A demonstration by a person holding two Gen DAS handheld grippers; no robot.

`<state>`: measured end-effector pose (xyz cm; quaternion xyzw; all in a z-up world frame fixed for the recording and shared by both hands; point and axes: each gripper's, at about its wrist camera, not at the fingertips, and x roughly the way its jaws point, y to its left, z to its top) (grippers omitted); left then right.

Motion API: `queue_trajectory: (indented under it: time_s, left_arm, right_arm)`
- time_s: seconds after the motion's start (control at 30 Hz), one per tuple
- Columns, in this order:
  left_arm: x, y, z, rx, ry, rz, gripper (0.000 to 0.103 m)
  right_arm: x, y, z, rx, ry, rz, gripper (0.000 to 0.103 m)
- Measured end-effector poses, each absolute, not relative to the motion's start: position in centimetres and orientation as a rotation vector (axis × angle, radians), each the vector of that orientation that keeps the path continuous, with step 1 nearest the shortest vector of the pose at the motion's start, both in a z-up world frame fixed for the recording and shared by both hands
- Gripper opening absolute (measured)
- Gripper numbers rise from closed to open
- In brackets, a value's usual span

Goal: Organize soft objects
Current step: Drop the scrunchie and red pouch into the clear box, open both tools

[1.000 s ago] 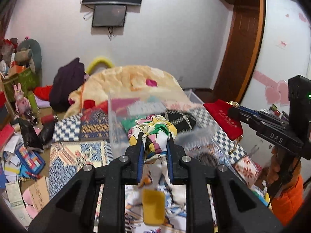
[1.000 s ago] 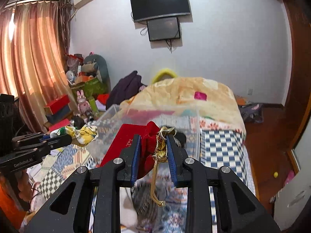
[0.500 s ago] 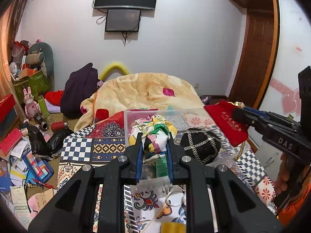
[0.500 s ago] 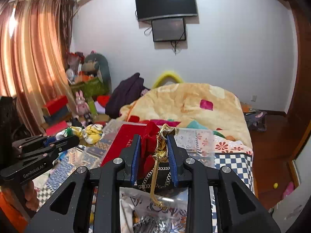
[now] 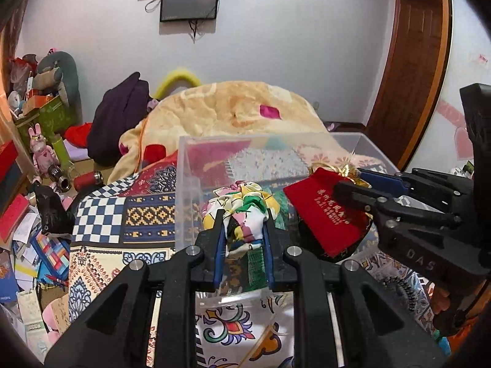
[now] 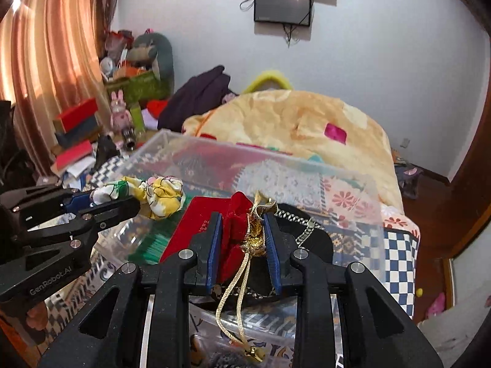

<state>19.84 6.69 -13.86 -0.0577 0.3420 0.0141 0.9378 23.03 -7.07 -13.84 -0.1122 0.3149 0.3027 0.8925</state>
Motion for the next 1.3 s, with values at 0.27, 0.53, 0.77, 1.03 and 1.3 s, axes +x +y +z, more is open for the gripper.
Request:
queue_trajectory:
  time_s: [0.27, 0.53, 0.77, 1.03, 1.3]
  left_arm:
    - [19.7, 5.9, -14.6, -0.082, 0.732, 0.024, 0.029]
    - [18.0, 5.6, -13.5, -0.084, 0.707, 0.003, 0.041]
    - [15.6, 5.5, -11.4, -0.080, 0.653, -0.020, 0.055]
    - [12.2, 5.7, -9.5, -0.092, 0.600, -0.039, 0.067]
    - [9.9, 5.4, -10.3, -0.090, 0.613, -0.049, 0.073]
  right_arm:
    - [22.8, -7.1, -14.2, -0.265, 0.689, 0.618, 0.038]
    - [21.5, -8.5, -12.7, -0.250, 0.642, 0.627, 0.051]
    - [19.5, -10.5, -10.7, -0.205, 0.577, 0.645, 0.055]
    - [17.0, -12.6, -9.6, -0.145, 0.514, 0.668, 0.059]
    - [15.0, -12.2, -11.9, -0.154, 0.556, 0.710, 0.059]
